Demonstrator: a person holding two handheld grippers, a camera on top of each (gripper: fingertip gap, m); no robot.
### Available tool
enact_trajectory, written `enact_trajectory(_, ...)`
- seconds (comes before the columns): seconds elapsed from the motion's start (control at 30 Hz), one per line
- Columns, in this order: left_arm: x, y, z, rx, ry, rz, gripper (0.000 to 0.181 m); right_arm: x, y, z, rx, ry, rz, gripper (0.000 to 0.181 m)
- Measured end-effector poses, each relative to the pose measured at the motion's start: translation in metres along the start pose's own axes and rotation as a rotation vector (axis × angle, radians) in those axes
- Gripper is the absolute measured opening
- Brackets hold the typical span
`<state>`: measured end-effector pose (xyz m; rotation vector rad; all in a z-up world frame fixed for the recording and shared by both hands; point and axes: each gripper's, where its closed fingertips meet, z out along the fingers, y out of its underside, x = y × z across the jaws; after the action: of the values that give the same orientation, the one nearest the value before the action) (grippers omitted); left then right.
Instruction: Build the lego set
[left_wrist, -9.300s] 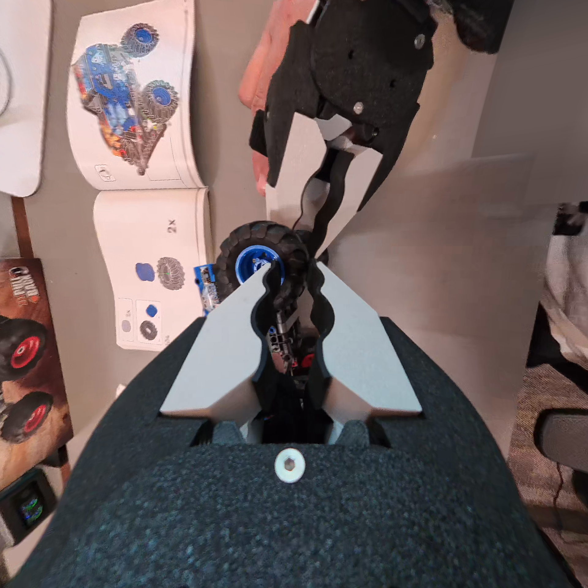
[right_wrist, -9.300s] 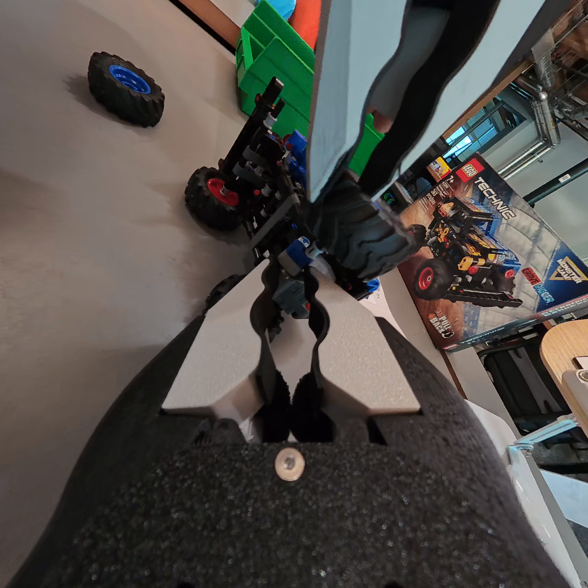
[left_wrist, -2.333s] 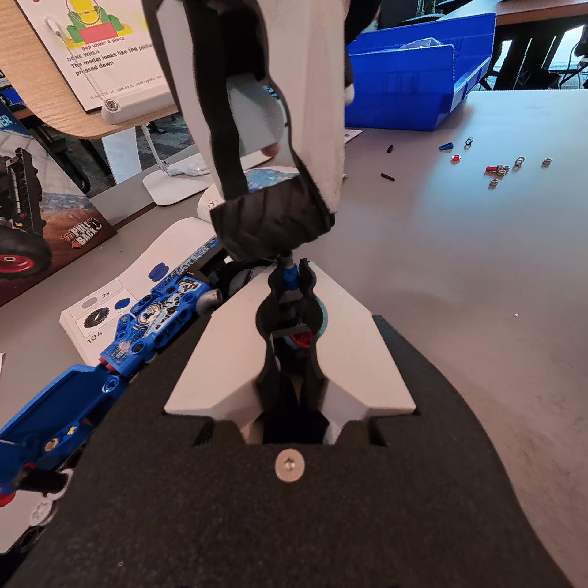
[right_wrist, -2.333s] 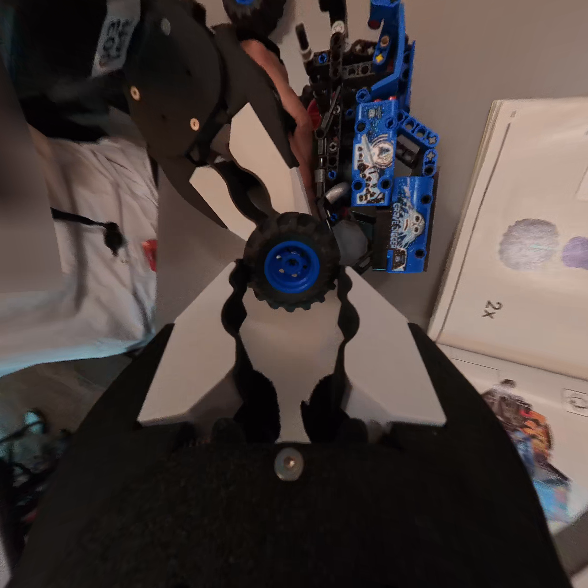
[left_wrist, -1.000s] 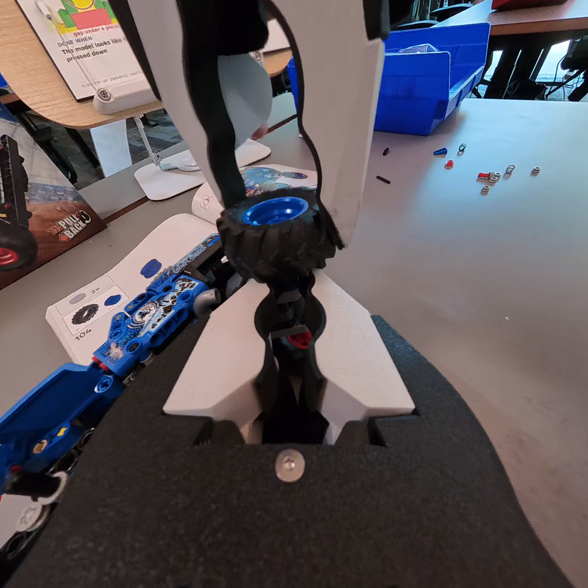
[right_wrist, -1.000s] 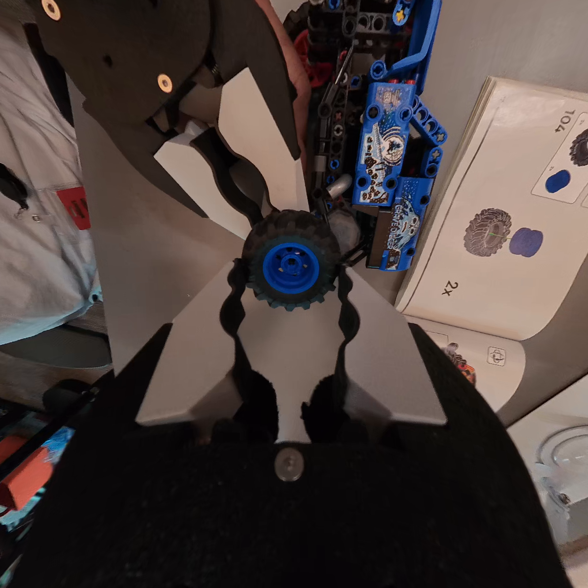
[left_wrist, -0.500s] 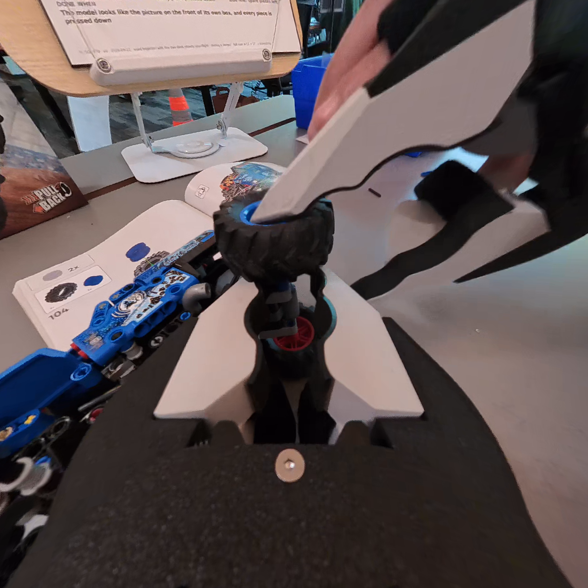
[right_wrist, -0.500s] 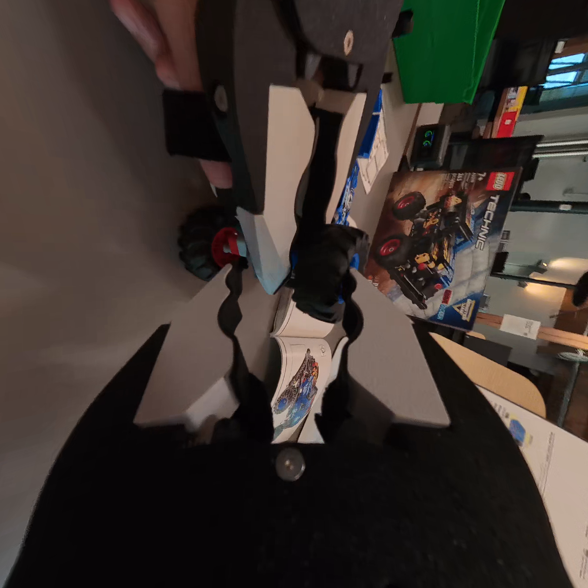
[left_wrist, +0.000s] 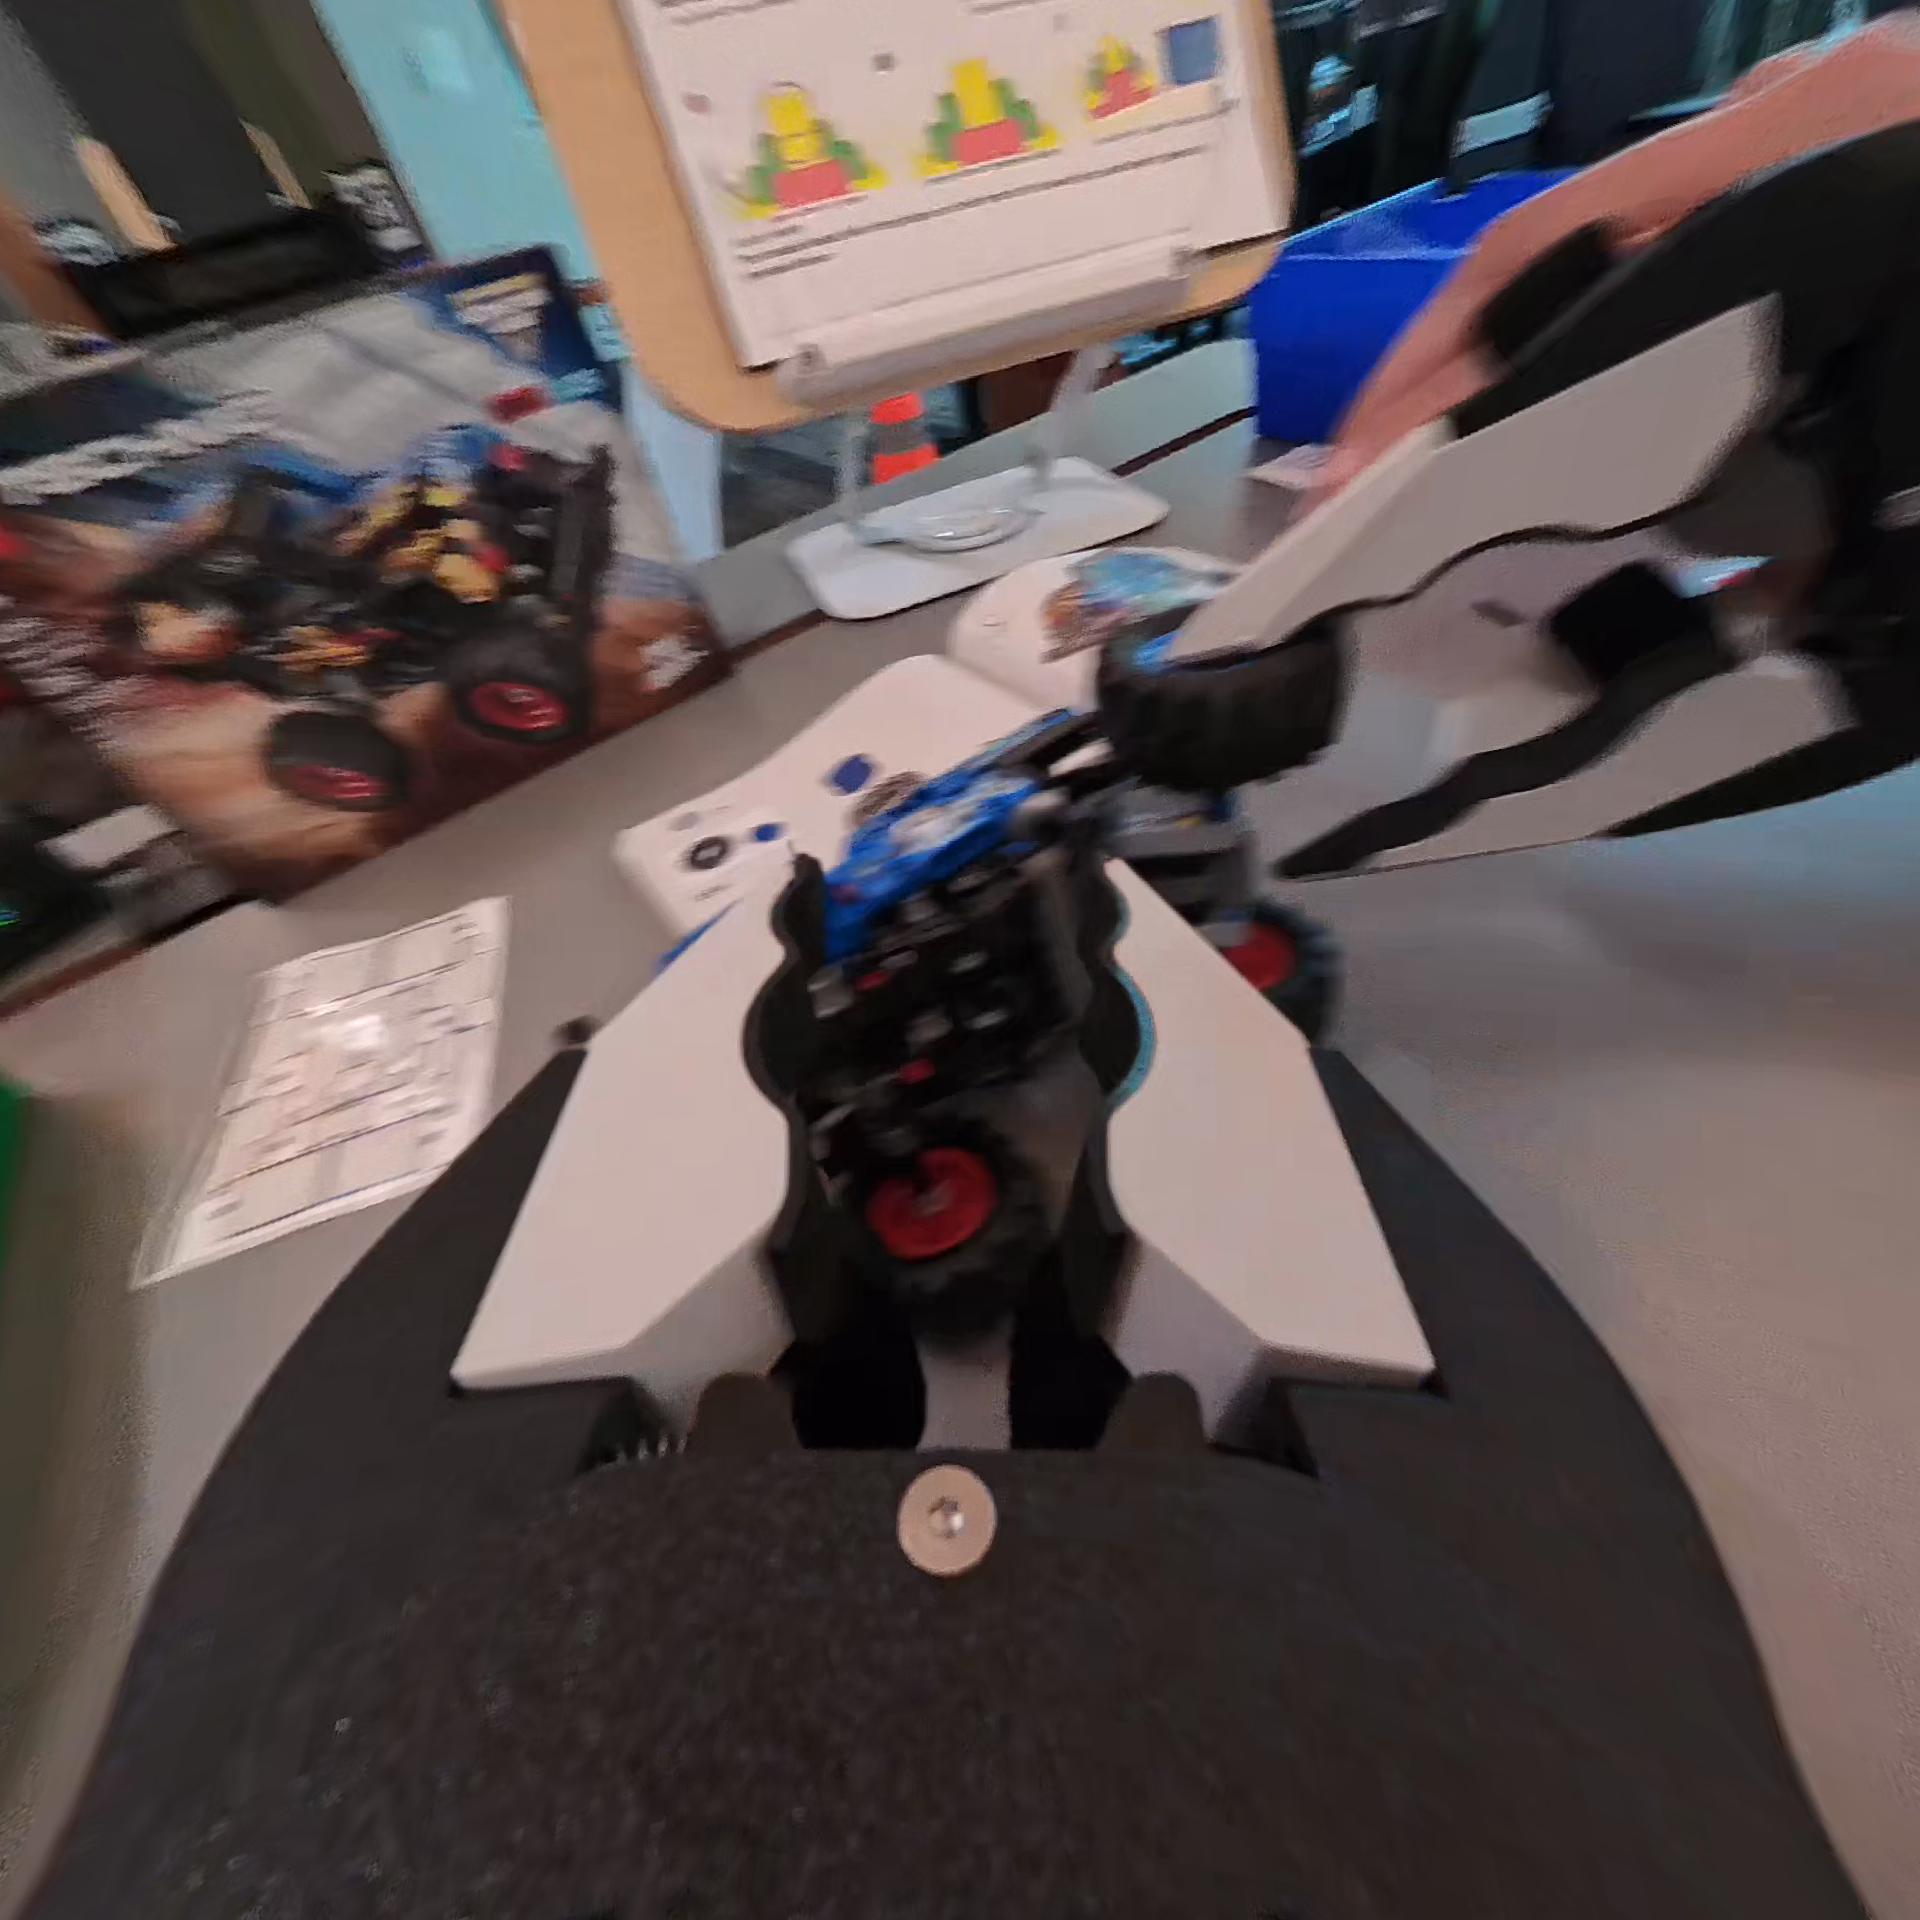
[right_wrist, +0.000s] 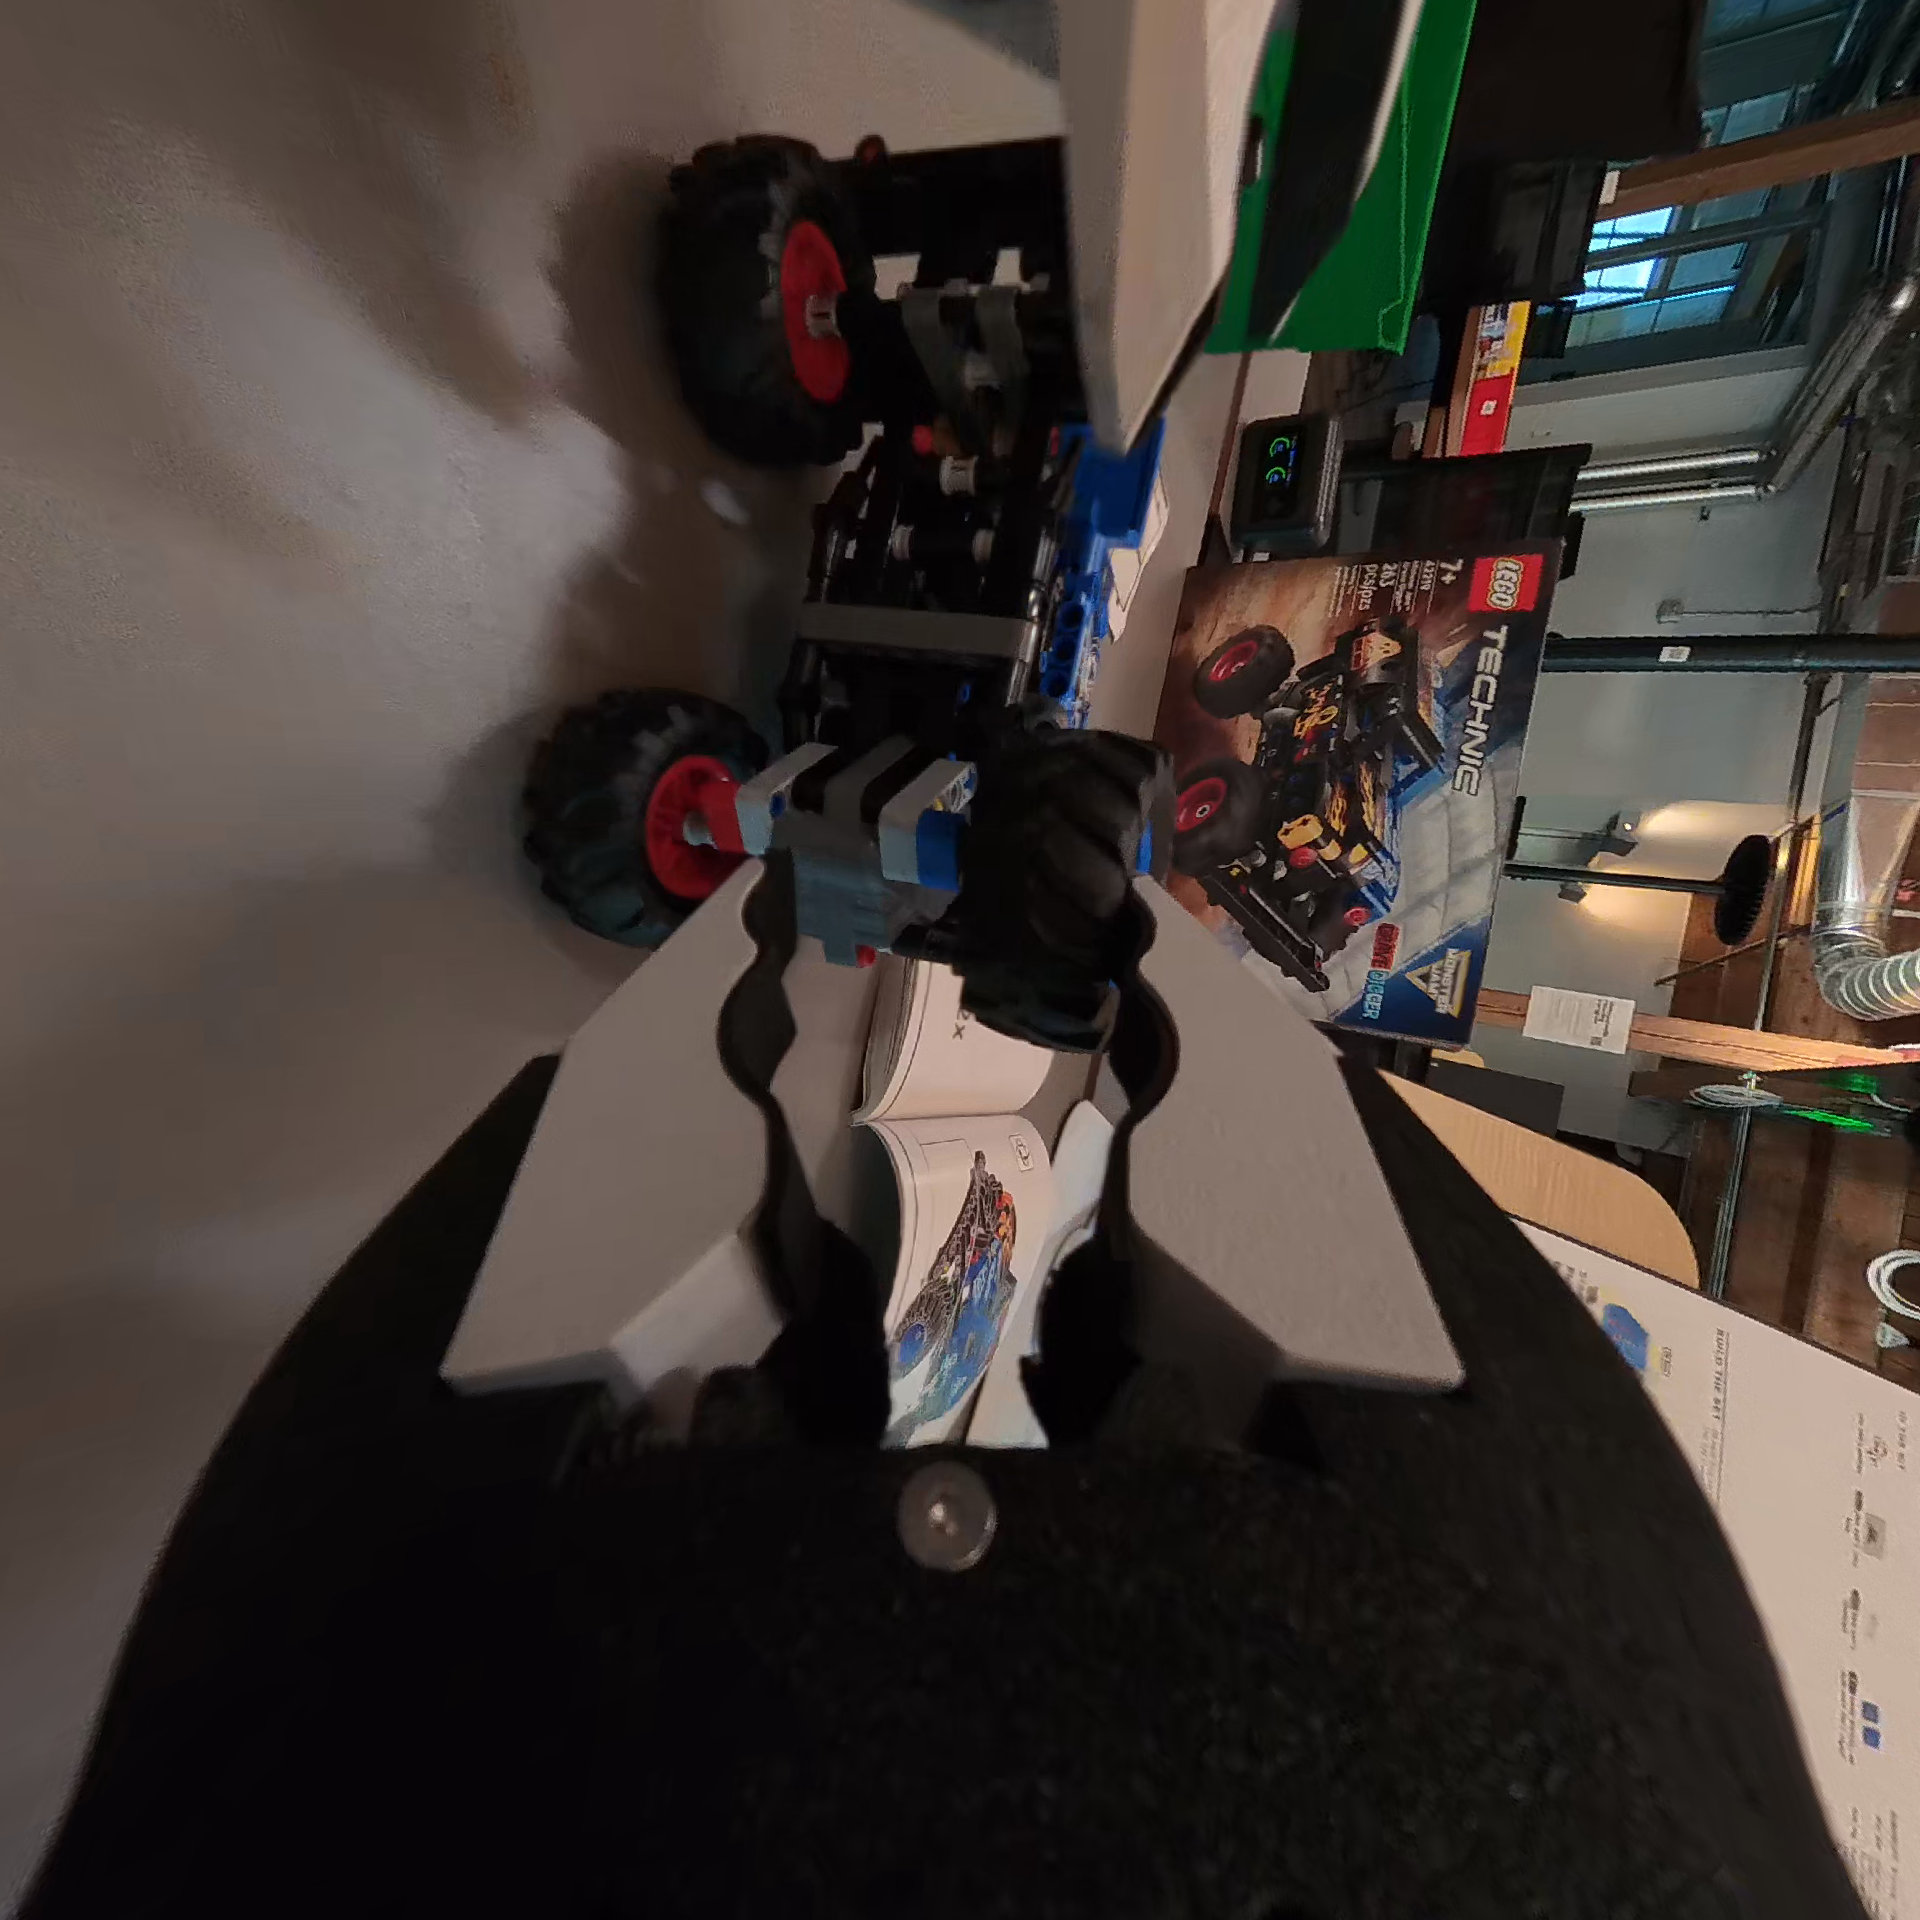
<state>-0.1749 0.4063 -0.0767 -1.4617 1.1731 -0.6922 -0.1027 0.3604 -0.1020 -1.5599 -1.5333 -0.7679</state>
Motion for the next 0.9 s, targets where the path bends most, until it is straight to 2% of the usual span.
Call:
enact_trajectory(0.07, -0.036, 0.014, -0.007, -0.027, -0.034, -0.032, 0.07, -0.004, -0.002, -0.001, 0.0, 0.005, 0.004, 0.066)
enact_trajectory(0.13, -0.042, 0.02, -0.008, -0.024, 0.09, -0.157, 0.085, 0.001, -0.003, -0.001, -0.012, 0.045, 0.027, 0.059)
enact_trajectory(0.17, -0.037, 0.015, -0.01, 0.0, 0.18, -0.224, 0.09, 0.003, -0.005, 0.0, -0.004, 0.068, 0.041, 0.054)
enact_trajectory(0.23, -0.027, 0.004, -0.01, 0.047, 0.297, -0.259, 0.071, 0.008, -0.01, 0.0, 0.014, 0.122, 0.056, 0.045)
enact_trajectory(0.33, -0.02, 0.022, 0.003, -0.075, 0.307, -0.176, 0.072, 0.011, -0.01, 0.003, -0.005, 0.202, 0.039, 0.048)
enact_trajectory(0.4, -0.021, 0.024, 0.006, -0.094, 0.285, -0.134, 0.072, 0.013, -0.008, 0.006, -0.011, 0.228, 0.047, 0.049)
enact_trajectory(0.47, -0.026, 0.027, 0.007, -0.097, 0.262, -0.118, 0.061, 0.014, -0.008, 0.006, -0.015, 0.229, 0.053, 0.049)
enact_trajectory(0.73, -0.028, 0.027, 0.008, -0.094, 0.228, -0.083, 0.057, 0.01, -0.01, 0.005, -0.02, 0.205, -0.011, 0.044)
enact_trajectory(0.9, -0.03, 0.027, 0.008, -0.095, 0.204, -0.071, 0.049, 0.008, -0.007, 0.006, -0.028, 0.155, 0.027, 0.038)
